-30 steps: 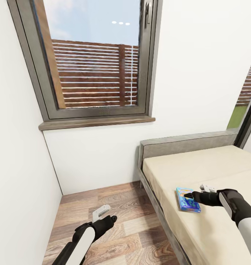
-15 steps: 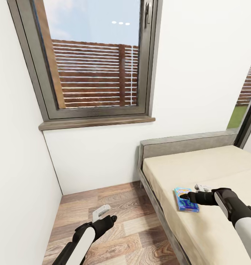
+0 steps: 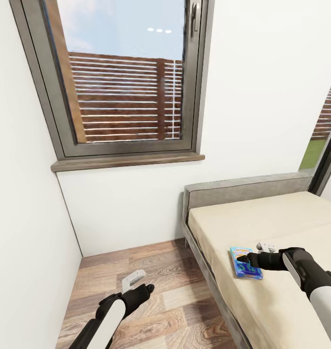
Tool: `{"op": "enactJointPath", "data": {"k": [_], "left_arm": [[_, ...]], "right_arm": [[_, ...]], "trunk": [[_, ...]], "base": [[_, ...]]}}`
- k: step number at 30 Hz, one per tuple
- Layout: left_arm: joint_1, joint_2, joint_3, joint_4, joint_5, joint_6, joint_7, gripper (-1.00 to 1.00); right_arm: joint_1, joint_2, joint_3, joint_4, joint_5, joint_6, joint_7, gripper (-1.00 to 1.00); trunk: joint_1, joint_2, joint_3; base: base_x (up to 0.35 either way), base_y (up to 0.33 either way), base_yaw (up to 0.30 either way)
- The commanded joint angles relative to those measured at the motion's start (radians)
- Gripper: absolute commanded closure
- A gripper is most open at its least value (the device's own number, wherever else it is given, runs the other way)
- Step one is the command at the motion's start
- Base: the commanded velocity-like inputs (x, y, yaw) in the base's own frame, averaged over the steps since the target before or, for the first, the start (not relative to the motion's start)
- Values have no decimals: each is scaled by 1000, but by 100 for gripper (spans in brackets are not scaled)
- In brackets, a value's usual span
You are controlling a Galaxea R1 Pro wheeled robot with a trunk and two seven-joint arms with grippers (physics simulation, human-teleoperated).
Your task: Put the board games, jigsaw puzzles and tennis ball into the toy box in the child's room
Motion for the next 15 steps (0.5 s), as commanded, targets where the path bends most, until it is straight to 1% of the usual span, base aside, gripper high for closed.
{"op": "enactJointPath", "data": {"k": [1,11,15], "left_arm": [[-1,0,-1,1,12,1,9,-100],[-1,-1,-1,11,15,-1,9,-100],[-1,-1,-1,11,15,-1,9,-100]], "right_arm": [[0,1,-2,64,-8,14,2,-100],[1,4,-2,65,-10,14,4,-100],[2,7,-2,65,-9,14,27,-100]], "trunk": [[0,0,-1],[0,0,-1],[0,0,-1]], "base": [[0,0,0],[0,0,0],[0,0,0]]}}
